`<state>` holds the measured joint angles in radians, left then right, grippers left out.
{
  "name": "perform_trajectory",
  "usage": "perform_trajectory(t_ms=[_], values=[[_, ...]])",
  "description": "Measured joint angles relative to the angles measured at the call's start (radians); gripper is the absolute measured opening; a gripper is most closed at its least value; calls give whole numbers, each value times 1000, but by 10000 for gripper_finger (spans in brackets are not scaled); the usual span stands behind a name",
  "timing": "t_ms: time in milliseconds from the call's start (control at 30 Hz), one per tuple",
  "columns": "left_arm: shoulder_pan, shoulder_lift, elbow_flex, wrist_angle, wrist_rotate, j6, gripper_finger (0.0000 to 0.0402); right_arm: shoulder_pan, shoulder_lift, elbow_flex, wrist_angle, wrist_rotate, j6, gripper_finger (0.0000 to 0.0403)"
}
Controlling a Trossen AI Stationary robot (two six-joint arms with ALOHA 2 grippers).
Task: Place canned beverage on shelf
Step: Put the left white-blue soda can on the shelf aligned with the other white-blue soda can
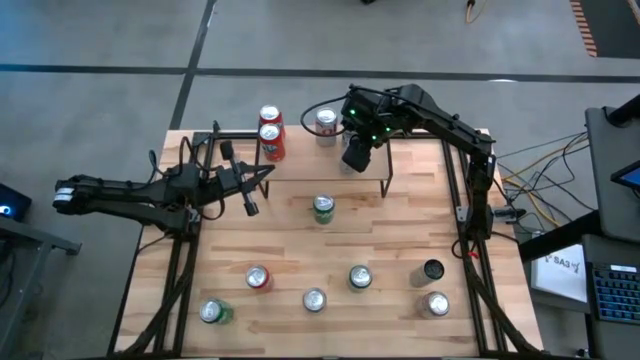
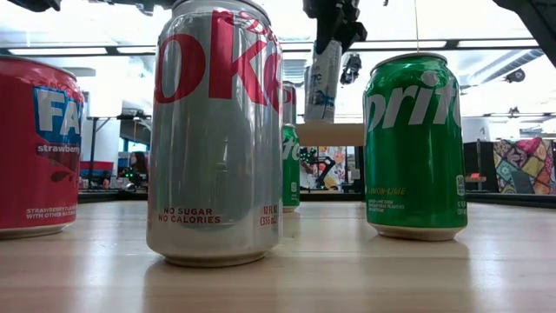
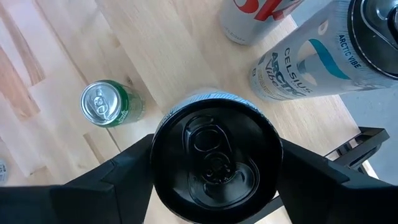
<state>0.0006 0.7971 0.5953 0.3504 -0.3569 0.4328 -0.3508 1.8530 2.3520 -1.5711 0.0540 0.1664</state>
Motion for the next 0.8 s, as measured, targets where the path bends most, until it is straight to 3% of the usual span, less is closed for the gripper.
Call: perform_trajectory(t_ms=[800], values=[[0, 0, 0, 1, 0, 0, 0, -3, 7, 4, 32, 53, -11, 284]])
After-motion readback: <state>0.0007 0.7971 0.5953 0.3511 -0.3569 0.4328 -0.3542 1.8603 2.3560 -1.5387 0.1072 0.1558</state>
